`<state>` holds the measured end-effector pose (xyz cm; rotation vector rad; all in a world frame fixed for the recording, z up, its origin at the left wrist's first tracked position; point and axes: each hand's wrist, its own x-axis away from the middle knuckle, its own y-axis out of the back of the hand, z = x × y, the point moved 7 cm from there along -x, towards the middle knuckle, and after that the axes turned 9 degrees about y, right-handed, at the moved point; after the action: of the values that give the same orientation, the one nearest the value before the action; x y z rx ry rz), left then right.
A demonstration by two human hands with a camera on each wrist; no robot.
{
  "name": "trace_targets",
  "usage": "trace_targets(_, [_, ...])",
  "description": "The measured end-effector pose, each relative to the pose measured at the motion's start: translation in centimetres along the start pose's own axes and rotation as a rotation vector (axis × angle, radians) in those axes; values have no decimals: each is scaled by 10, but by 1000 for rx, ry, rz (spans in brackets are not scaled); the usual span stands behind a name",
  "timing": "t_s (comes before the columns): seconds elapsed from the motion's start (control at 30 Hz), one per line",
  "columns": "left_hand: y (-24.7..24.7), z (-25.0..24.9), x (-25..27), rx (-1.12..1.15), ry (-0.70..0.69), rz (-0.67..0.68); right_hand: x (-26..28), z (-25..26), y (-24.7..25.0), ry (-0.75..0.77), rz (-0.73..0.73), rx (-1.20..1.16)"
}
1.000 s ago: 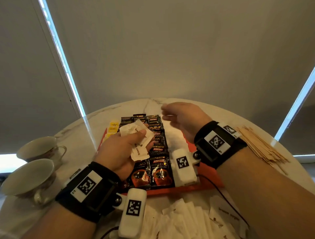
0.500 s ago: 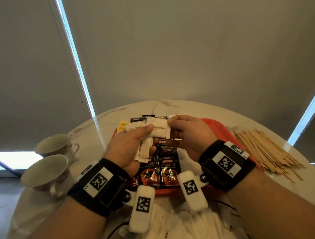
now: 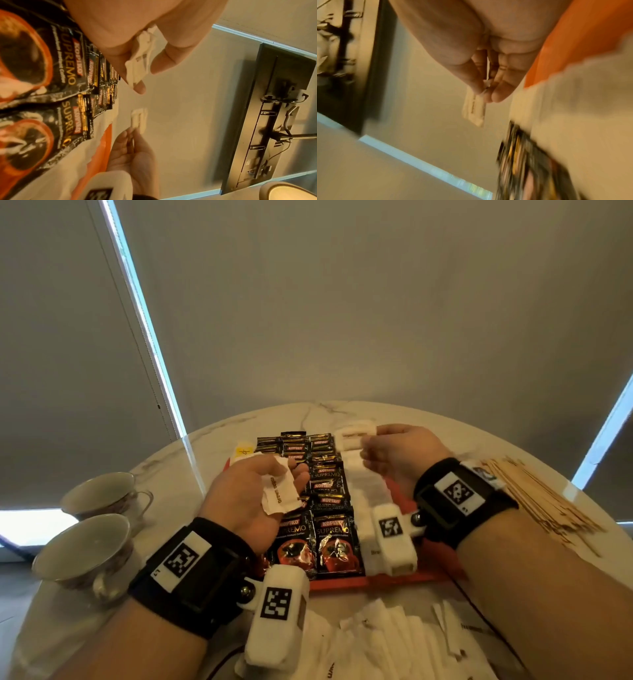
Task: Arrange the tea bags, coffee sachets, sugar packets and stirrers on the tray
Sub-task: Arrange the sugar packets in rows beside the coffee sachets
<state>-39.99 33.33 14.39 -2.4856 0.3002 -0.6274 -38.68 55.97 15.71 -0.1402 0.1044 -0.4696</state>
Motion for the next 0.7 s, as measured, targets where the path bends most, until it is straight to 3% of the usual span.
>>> trace_targets(0.1, [2, -2, -3, 44, -48, 11, -42, -8, 43, -64, -124, 131])
trace_targets(0.2, [6, -2, -8, 48, -67, -5, -69, -14, 70, -151, -197, 419])
trace_targets(0.23, [6, -2, -10, 43, -68, -4, -69, -10, 73, -113, -211, 676])
trace_targets(0.27, [6, -3, -11, 36, -69, 1, -72, -2, 69, -44, -179, 918])
trace_targets(0.33, [5, -3, -12, 21, -78, 14, -77, 2, 59, -23, -91, 1067])
trace_targets(0.47, [4, -5, -11, -19, -98, 27, -79, -8, 52, -79, -34, 1006])
trace_targets(0.57, [5, -5, -12, -20, -115, 34, -85, -18, 58, -199, -72, 670])
trace_targets(0.7, [2, -5, -12, -37, -125, 48, -92, -21, 58, -230, -22, 733])
